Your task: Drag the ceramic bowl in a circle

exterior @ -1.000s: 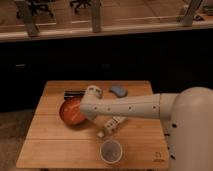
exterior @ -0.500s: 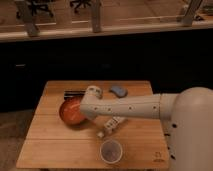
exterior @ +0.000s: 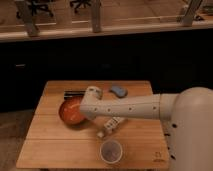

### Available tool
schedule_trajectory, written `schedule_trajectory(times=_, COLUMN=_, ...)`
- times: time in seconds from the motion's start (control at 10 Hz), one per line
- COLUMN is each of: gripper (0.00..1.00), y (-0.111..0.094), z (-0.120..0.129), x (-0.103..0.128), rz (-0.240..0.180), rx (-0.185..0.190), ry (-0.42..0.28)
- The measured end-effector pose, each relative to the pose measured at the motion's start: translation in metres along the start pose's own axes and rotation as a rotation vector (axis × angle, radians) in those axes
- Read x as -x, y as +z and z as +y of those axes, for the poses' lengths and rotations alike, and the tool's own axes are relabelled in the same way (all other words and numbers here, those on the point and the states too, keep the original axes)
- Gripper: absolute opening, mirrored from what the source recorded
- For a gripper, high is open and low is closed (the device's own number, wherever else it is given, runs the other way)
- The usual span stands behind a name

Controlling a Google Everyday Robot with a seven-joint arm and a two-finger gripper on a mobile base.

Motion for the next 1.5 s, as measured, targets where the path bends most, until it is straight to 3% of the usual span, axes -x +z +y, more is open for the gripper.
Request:
schedule_trajectory(times=0.5, gripper=0.15, y=0.001, z=-0.001, x=-0.003, rz=0.004, rx=-0.012, ry=0.004)
schedule_trajectory(times=0.7, gripper=0.25, y=0.001, z=-0.002, x=-0.004, rz=0.003, rx=-0.017, ry=0.006)
schedule_trajectory(times=1.1, gripper=0.19, y=0.000, z=-0.004, x=-0.008, rz=0.006, rx=-0.030, ry=0.014)
schedule_trajectory(times=1.5, gripper=0.30, y=0.000, z=-0.006, x=-0.012, rz=0.010, rx=-0.041, ry=0.018)
